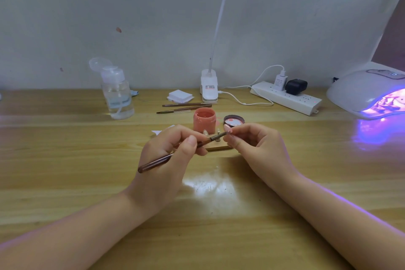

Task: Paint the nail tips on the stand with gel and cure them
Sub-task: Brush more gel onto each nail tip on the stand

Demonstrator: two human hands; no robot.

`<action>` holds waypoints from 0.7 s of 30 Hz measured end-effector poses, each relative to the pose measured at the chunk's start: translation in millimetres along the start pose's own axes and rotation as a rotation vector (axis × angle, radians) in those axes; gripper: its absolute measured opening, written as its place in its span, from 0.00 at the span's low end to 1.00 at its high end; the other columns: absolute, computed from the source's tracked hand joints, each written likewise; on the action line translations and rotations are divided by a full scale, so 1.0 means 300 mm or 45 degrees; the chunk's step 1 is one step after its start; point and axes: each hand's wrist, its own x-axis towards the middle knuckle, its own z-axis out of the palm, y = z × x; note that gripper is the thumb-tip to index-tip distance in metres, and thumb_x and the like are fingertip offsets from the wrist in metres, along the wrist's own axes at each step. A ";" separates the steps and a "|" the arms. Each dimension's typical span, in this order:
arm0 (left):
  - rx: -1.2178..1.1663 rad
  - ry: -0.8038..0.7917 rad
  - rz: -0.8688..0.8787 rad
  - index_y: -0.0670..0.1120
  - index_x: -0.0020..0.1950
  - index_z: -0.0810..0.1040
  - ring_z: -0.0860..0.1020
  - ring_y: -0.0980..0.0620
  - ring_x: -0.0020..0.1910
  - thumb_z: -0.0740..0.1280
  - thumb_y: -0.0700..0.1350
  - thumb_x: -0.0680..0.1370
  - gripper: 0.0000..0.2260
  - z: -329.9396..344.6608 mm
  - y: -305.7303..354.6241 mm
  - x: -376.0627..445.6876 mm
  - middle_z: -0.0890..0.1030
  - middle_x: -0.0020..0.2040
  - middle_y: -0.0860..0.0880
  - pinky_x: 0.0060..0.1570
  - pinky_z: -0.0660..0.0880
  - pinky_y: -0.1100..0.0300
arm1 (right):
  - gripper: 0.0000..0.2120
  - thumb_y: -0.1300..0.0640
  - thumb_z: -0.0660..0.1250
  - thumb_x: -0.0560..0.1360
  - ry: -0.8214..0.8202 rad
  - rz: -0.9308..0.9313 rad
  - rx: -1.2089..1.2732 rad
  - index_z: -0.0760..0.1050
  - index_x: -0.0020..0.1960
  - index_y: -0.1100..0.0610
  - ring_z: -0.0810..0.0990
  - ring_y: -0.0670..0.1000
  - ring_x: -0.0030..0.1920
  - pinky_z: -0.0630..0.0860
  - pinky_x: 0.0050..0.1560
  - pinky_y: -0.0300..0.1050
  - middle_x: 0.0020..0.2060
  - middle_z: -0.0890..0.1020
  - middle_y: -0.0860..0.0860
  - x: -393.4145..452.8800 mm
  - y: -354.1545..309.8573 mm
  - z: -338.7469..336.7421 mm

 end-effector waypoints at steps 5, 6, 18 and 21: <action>0.033 0.064 -0.044 0.49 0.47 0.81 0.82 0.57 0.44 0.61 0.44 0.77 0.09 0.002 0.000 0.006 0.84 0.40 0.52 0.45 0.74 0.69 | 0.03 0.63 0.73 0.72 -0.042 0.004 0.061 0.82 0.44 0.57 0.84 0.44 0.40 0.79 0.45 0.35 0.37 0.86 0.49 0.001 -0.001 0.000; 0.052 0.078 -0.054 0.50 0.48 0.81 0.82 0.57 0.45 0.61 0.45 0.77 0.09 0.003 0.000 0.007 0.84 0.41 0.52 0.46 0.74 0.68 | 0.03 0.63 0.73 0.72 -0.044 0.001 0.065 0.82 0.44 0.56 0.84 0.44 0.40 0.78 0.45 0.34 0.37 0.86 0.49 0.001 -0.001 0.000; 0.072 0.027 0.018 0.50 0.44 0.82 0.81 0.49 0.44 0.62 0.52 0.72 0.10 -0.006 0.012 0.000 0.83 0.40 0.50 0.50 0.76 0.48 | 0.04 0.60 0.73 0.72 -0.013 -0.039 0.037 0.82 0.43 0.52 0.84 0.44 0.38 0.79 0.45 0.38 0.37 0.86 0.48 -0.001 -0.002 -0.002; 0.033 0.043 0.016 0.49 0.46 0.81 0.82 0.52 0.43 0.62 0.52 0.73 0.11 -0.004 0.011 0.000 0.83 0.40 0.50 0.48 0.77 0.52 | 0.04 0.60 0.73 0.72 -0.007 -0.031 0.027 0.82 0.43 0.52 0.84 0.44 0.38 0.79 0.45 0.39 0.37 0.86 0.49 -0.001 -0.002 -0.003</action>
